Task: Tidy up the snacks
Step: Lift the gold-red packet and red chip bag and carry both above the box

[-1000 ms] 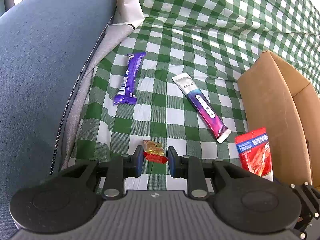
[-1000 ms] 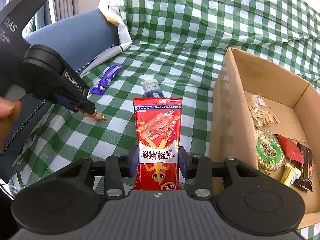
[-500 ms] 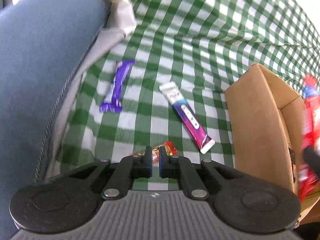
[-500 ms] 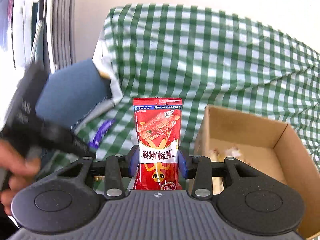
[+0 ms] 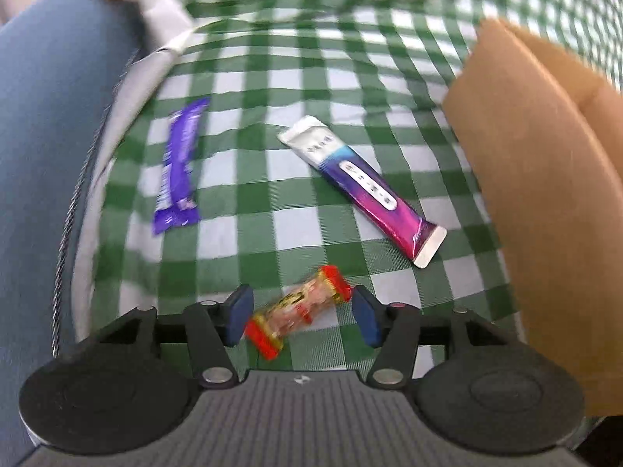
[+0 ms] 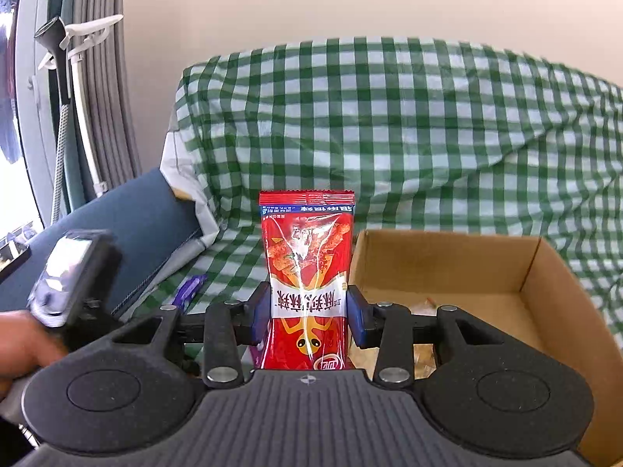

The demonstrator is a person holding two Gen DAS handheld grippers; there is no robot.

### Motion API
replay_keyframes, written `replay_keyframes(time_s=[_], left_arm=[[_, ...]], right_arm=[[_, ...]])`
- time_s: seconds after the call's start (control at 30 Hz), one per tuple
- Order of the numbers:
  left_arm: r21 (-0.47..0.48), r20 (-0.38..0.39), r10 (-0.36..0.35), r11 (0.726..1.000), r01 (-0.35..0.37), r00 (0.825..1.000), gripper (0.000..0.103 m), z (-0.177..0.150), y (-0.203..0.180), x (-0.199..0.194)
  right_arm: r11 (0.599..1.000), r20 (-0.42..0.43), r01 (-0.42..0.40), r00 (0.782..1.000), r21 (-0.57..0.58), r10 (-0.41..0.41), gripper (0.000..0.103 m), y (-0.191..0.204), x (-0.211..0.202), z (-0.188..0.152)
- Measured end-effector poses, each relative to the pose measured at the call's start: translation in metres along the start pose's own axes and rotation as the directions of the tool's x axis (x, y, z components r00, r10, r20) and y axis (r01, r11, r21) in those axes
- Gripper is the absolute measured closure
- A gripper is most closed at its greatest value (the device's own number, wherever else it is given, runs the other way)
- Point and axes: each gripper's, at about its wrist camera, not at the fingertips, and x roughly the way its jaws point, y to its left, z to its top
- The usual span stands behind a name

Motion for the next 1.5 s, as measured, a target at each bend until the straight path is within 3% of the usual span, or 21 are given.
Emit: replay_keyframes(time_s=[0.1, 0.17, 0.23, 0.37, 0.53, 0.73, 0.9, 1.13, 1.3, 1.5], left_arm=[[0.052, -0.042, 0.024, 0.998, -0.021, 0.999, 0.042, 0.000, -0.010, 0.016], [0.057, -0.044, 0.025, 0.998, -0.023, 0.999, 0.049, 0.000, -0.011, 0.019], [0.029, -0.047, 0.010, 1.000, -0.009, 0.999, 0.082, 0.002, -0.009, 0.017], [-0.047, -0.037, -0.022, 0.999, 0.021, 0.999, 0.084, 0.004, -0.005, 0.009], [-0.127, 0.060, -0.046, 0.991, 0.054, 0.997, 0.084, 0.007, -0.001, -0.018], [-0.203, 0.206, -0.095, 0.969, 0.138, 0.974, 0.084, 0.009, -0.002, -0.058], [-0.213, 0.325, -0.123, 0.956, 0.200, 0.938, 0.084, 0.013, -0.017, -0.081], [-0.137, 0.463, -0.212, 0.942, 0.306, 0.861, 0.084, 0.023, -0.049, -0.102], [-0.070, 0.530, -0.275, 0.929, 0.364, 0.802, 0.084, 0.030, -0.074, -0.110], [0.012, 0.571, -0.329, 0.920, 0.393, 0.752, 0.084, 0.031, -0.103, -0.114]], right_arm=[[1.000, 0.000, -0.005, 1.000, -0.016, 0.005, 0.061, -0.004, -0.003, -0.005], [1.000, 0.000, -0.002, 1.000, -0.009, 0.002, 0.061, -0.008, -0.002, -0.004], [1.000, -0.006, -0.002, 1.000, 0.002, 0.002, 0.061, -0.012, -0.001, -0.005], [1.000, -0.003, 0.011, 1.000, 0.026, -0.011, 0.061, -0.021, -0.007, -0.005], [0.998, -0.001, 0.042, 0.999, 0.045, -0.042, 0.061, -0.032, -0.017, -0.007], [0.993, 0.009, 0.102, 0.995, 0.054, -0.103, 0.061, -0.050, -0.027, -0.012], [0.973, 0.038, 0.221, 0.974, 0.063, -0.223, 0.061, -0.069, -0.035, -0.015], [0.936, 0.015, 0.332, 0.942, 0.118, -0.336, 0.061, -0.100, -0.038, -0.021], [0.913, -0.003, 0.387, 0.921, 0.133, -0.390, 0.061, -0.113, -0.041, -0.024], [0.891, -0.025, 0.434, 0.900, 0.136, -0.435, 0.061, -0.118, -0.034, -0.025]])
